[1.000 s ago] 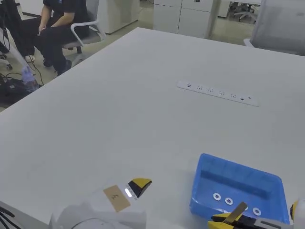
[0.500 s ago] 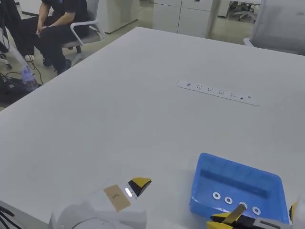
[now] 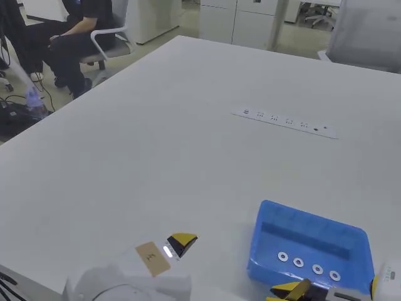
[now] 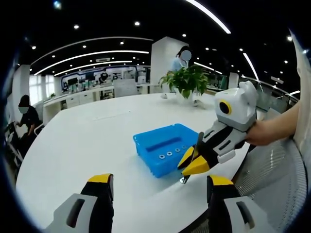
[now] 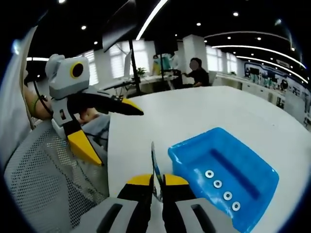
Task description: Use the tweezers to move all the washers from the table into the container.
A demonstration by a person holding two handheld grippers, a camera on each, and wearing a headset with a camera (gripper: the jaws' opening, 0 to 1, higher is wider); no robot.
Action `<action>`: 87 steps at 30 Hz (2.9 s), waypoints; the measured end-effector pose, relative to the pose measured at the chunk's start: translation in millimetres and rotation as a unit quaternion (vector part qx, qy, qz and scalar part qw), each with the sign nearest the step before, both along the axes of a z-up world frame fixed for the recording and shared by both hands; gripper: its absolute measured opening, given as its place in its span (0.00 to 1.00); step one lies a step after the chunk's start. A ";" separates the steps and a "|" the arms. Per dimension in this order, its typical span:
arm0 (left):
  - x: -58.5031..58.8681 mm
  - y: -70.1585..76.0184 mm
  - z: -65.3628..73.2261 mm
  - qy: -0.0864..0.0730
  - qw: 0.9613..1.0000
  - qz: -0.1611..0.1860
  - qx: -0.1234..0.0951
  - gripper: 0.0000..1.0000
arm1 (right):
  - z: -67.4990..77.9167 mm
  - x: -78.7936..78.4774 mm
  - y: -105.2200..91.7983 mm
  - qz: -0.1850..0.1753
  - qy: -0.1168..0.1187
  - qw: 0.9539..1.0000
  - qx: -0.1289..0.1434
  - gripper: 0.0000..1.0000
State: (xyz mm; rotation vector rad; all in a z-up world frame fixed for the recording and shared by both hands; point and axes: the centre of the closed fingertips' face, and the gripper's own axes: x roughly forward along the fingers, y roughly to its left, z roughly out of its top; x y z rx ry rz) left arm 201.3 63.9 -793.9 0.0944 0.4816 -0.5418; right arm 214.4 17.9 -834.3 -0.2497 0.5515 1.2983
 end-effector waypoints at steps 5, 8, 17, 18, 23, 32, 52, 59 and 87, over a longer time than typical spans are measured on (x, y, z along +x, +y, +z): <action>-0.1 0.1 -0.1 0.000 1.000 0.001 0.000 0.79 | -0.5 6.7 -5.3 -0.040 0.041 0.998 0.015 0.03; -0.1 0.2 -0.1 0.000 1.000 0.001 0.000 0.79 | 1.9 6.1 -7.2 -0.046 0.050 0.997 0.022 0.03; -0.2 0.6 -0.2 -0.001 1.000 0.001 0.001 0.79 | 24.7 11.1 -8.0 -0.075 0.085 0.991 0.077 0.03; -0.3 0.4 -0.2 -0.001 1.000 0.001 0.000 0.79 | 27.5 11.6 -7.6 -0.076 0.086 0.990 0.082 0.03; -0.2 0.4 0.1 -0.002 1.000 0.001 0.000 0.79 | 41.0 15.9 -7.9 -0.084 0.089 0.987 0.102 0.03; -0.6 -0.1 0.1 -0.001 1.000 0.000 0.000 0.79 | 58.4 28.7 -8.8 -0.085 0.073 0.987 0.115 0.03; -1.1 -0.2 -0.6 0.001 1.000 -0.001 0.000 0.79 | 64.5 66.4 7.3 -0.089 0.052 0.988 0.118 0.03; -0.5 -0.2 -0.4 0.001 1.000 -0.001 -0.001 0.79 | 54.2 75.6 13.2 -0.083 0.047 0.990 0.103 0.03; -0.1 1.8 -0.9 0.000 1.000 0.002 0.001 0.79 | 5.4 88.0 27.5 -0.052 0.037 0.998 0.025 0.03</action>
